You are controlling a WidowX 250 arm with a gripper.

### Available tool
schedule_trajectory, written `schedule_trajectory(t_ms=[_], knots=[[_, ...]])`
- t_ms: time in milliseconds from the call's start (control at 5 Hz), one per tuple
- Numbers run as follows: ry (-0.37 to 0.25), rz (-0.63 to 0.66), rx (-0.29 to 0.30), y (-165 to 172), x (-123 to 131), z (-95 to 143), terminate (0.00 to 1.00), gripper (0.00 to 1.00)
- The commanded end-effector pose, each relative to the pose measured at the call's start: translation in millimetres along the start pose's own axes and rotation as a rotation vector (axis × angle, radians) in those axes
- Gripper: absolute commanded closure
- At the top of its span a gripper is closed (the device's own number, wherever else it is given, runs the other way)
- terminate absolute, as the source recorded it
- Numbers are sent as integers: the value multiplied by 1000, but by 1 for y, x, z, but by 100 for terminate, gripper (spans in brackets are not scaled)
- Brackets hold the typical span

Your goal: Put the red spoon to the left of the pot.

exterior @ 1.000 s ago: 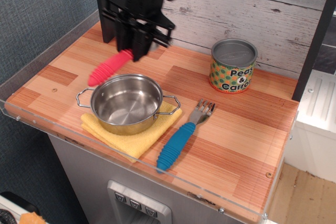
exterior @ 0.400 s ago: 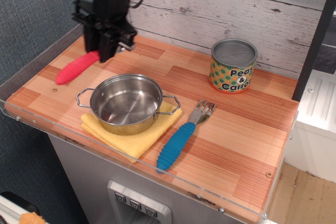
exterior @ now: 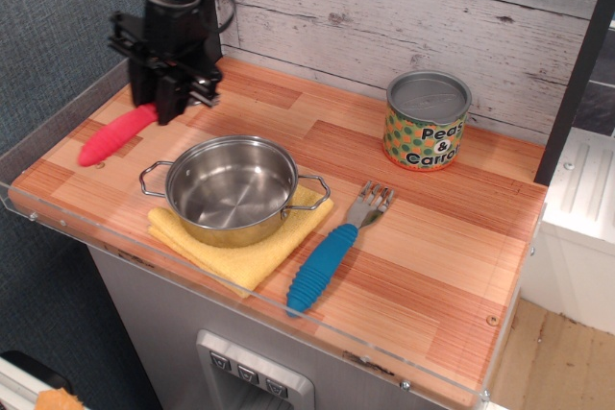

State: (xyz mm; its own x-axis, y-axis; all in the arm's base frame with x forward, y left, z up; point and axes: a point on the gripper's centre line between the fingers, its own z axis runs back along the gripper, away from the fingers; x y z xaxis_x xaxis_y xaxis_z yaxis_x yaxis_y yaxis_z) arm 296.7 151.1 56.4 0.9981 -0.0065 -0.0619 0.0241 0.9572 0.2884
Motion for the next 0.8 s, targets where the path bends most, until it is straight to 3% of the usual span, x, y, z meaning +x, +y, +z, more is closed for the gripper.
schedule_trajectory(t_ms=[0,600], knots=[[-21,30,-12,10,4,-4,0,100],[-34,71,-96,11,3,-21,0,100]])
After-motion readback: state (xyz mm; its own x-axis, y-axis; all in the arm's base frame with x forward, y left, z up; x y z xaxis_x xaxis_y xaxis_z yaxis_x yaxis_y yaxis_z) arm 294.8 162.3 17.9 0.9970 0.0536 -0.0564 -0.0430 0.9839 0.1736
